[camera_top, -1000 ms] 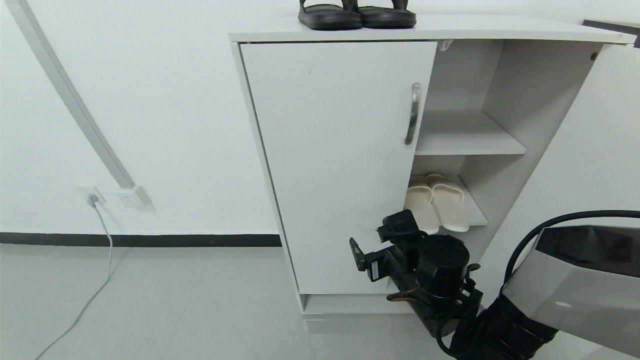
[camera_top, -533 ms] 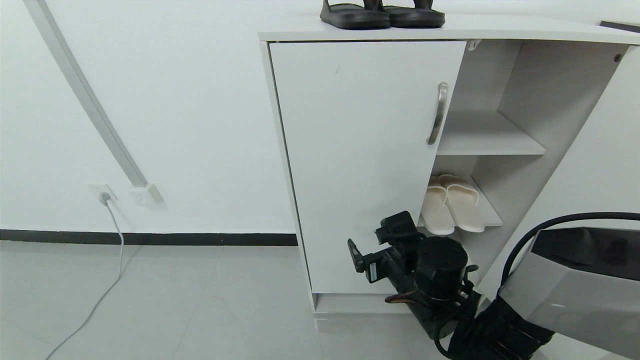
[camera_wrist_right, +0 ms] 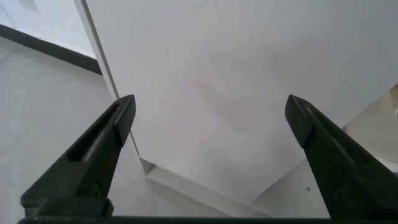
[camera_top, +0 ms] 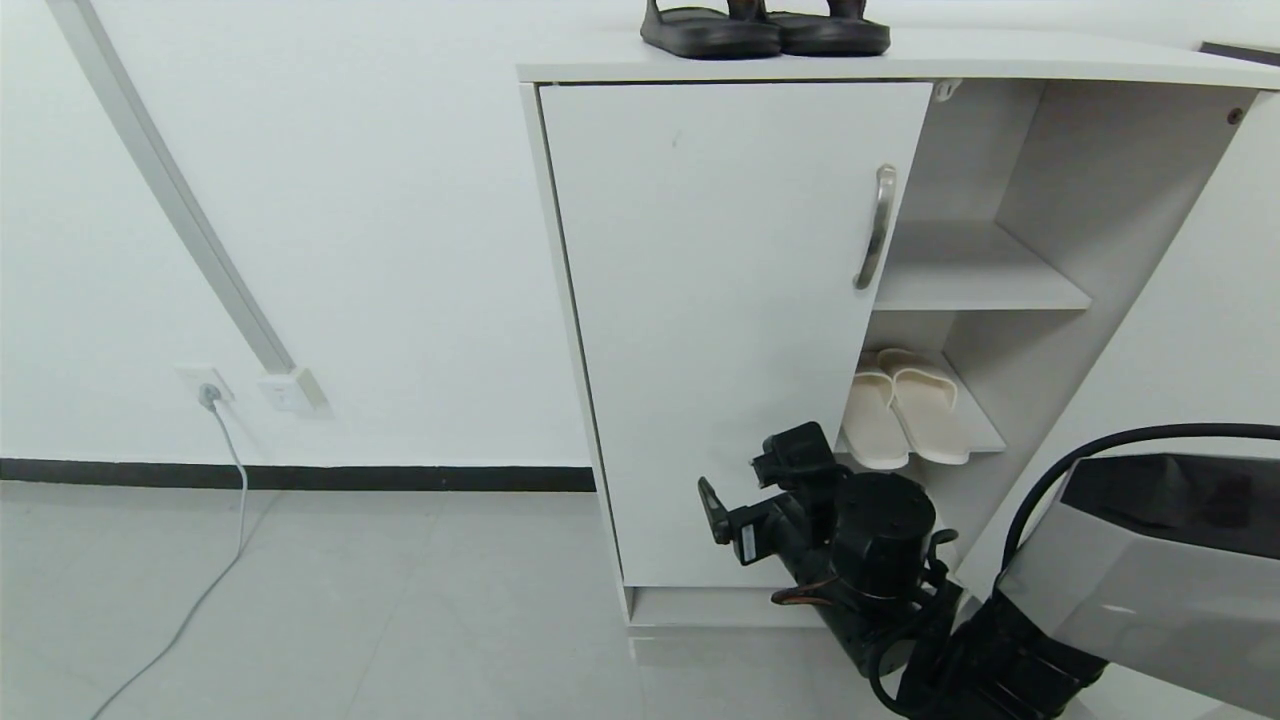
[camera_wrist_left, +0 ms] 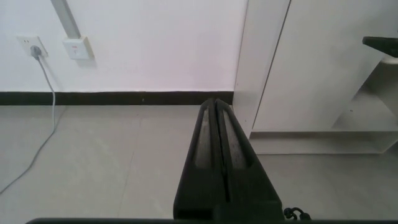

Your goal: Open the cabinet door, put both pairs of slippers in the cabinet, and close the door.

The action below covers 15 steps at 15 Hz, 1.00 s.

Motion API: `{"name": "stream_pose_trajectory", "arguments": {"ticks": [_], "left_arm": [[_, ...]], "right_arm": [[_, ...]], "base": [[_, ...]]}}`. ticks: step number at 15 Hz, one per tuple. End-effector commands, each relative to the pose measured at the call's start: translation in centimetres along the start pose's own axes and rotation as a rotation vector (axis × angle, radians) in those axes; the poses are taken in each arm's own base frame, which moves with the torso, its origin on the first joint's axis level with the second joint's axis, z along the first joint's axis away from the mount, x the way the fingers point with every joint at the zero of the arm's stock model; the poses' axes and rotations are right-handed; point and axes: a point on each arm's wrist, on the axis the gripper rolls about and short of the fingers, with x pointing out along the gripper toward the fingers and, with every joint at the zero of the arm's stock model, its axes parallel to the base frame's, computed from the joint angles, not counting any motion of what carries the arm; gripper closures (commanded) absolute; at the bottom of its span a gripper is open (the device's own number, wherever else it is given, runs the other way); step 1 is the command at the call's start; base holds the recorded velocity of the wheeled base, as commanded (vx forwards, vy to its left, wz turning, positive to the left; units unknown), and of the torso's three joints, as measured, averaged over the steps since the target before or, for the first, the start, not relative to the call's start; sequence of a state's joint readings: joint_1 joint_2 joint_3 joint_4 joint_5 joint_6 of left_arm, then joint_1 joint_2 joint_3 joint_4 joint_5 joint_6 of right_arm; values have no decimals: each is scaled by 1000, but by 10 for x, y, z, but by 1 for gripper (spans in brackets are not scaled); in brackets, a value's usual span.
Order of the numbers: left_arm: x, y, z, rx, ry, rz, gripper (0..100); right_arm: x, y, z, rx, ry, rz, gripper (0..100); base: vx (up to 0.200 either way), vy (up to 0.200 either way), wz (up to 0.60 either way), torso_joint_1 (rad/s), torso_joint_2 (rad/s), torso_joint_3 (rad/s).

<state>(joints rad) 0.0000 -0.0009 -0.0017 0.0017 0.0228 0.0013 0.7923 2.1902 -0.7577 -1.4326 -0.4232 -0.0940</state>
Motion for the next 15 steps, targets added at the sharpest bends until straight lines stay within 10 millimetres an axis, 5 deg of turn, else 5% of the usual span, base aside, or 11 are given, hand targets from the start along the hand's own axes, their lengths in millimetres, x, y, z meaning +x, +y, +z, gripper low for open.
{"name": "stream_pose_trajectory", "arguments": {"ticks": [1, 5, 15], "left_arm": [[0, 0, 0, -1, 1, 0, 100], [0, 0, 0, -1, 1, 0, 100], [0, 0, 0, -1, 1, 3, 100]], "right_arm": [[0, 0, -1, -2, 2, -2, 0], [0, 1, -2, -4, 6, 0, 0], [0, 1, -2, -3, 4, -1, 0]], "base": [[0, 0, 0, 0, 0, 0], [0, 0, 0, 1, -40, -42], [0, 0, 0, 62, -406, -348]]}}
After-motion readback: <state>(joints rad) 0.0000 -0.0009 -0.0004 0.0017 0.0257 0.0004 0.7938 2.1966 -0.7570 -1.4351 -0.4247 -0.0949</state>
